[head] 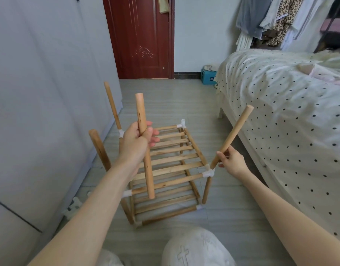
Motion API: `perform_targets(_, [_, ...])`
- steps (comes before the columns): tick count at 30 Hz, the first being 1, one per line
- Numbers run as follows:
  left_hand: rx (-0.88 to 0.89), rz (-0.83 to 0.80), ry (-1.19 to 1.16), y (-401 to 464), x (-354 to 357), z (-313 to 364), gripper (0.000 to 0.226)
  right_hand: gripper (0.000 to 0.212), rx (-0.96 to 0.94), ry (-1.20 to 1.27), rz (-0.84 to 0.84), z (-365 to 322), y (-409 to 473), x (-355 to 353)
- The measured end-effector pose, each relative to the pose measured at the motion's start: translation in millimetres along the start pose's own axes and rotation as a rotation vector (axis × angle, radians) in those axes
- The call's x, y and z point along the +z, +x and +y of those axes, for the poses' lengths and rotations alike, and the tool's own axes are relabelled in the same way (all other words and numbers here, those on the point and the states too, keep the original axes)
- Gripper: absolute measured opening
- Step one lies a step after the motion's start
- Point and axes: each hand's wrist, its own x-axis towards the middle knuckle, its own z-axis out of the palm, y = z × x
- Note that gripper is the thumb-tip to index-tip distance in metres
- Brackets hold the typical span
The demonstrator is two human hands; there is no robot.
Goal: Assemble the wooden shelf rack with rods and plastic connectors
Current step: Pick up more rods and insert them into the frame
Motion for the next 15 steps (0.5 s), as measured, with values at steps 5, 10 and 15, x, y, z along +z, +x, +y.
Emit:
perform_targets(5, [0.003, -0.025, 0.024, 1, -2, -2, 0.018, 0.014, -0.012, -0.107, -0.099, -1, 8, 3])
perform_targets(10, [0.001, -0.015, 0.051, 5, -7, -6, 0.017, 0.013, -0.059, -0.182, -0.077, 1, 10, 12])
perform_targets(15, [-0.027, -0.009, 0.084, 9, -10, -13, 0.017, 0.019, -0.064, -0.220, 0.100, 5, -12, 27])
